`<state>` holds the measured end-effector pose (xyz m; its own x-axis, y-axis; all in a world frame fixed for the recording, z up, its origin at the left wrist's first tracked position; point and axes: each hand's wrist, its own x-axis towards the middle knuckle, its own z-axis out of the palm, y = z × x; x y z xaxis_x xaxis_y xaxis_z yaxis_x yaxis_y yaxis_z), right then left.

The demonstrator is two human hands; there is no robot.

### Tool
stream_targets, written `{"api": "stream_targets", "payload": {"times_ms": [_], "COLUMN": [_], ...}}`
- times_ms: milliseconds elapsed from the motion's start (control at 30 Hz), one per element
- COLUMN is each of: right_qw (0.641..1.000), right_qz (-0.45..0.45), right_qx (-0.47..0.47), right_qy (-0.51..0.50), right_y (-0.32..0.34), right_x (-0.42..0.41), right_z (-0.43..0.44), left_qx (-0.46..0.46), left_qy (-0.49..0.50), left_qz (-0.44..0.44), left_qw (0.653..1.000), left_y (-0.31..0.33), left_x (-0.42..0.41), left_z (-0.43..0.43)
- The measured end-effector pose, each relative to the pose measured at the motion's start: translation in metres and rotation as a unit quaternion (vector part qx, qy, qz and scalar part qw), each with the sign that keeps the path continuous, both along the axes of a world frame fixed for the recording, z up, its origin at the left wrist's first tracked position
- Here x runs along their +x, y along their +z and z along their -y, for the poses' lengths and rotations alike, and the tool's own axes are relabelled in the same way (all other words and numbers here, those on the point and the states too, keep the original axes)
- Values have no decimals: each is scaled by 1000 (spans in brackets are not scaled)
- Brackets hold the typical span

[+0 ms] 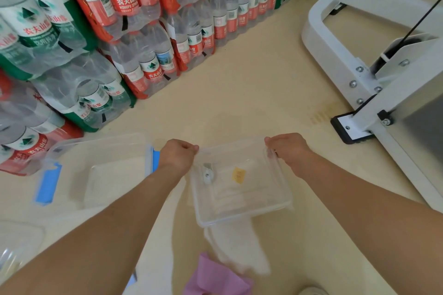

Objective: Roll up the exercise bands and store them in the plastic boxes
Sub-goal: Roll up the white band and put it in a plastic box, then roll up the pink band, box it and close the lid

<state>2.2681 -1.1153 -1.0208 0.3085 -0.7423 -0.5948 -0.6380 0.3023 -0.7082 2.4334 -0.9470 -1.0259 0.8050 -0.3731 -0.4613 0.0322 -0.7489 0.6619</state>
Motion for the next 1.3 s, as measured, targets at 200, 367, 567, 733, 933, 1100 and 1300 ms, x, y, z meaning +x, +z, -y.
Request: {"api": "stream_targets", "payload": {"times_ms": [200, 367, 567, 733, 933, 1100, 1300], "right_qw": [998, 997, 978, 954, 817, 740, 779], "right_qz": [-10, -39, -7, 155, 1, -124, -58], "right_qx": [54, 58, -167, -92, 65, -80, -62], "right_qy": [-15, 23, 127, 241, 573, 656, 622], "right_y": [16, 22, 41, 101, 63, -40, -51], "right_x": [0, 3, -4, -29, -77, -116, -115], "right_z": [-1, -13, -52, -99, -157, -203, -220], "left_qx": [10, 3, -91, -10, 248, 238, 220], "left_qy": [-23, -78, -148, -489, -669, -613, -537], "left_qz": [-6, 0, 55, -279, -187, 67, 13], "left_qw": [1000, 997, 983, 826, 675, 751, 814], "left_y": [1, 5, 63, 126, 59, -35, -24], "left_x": [3, 7, 2, -29, -95, -131, -125], "left_z": [1, -11, -30, -60, -88, -138, -153]}}
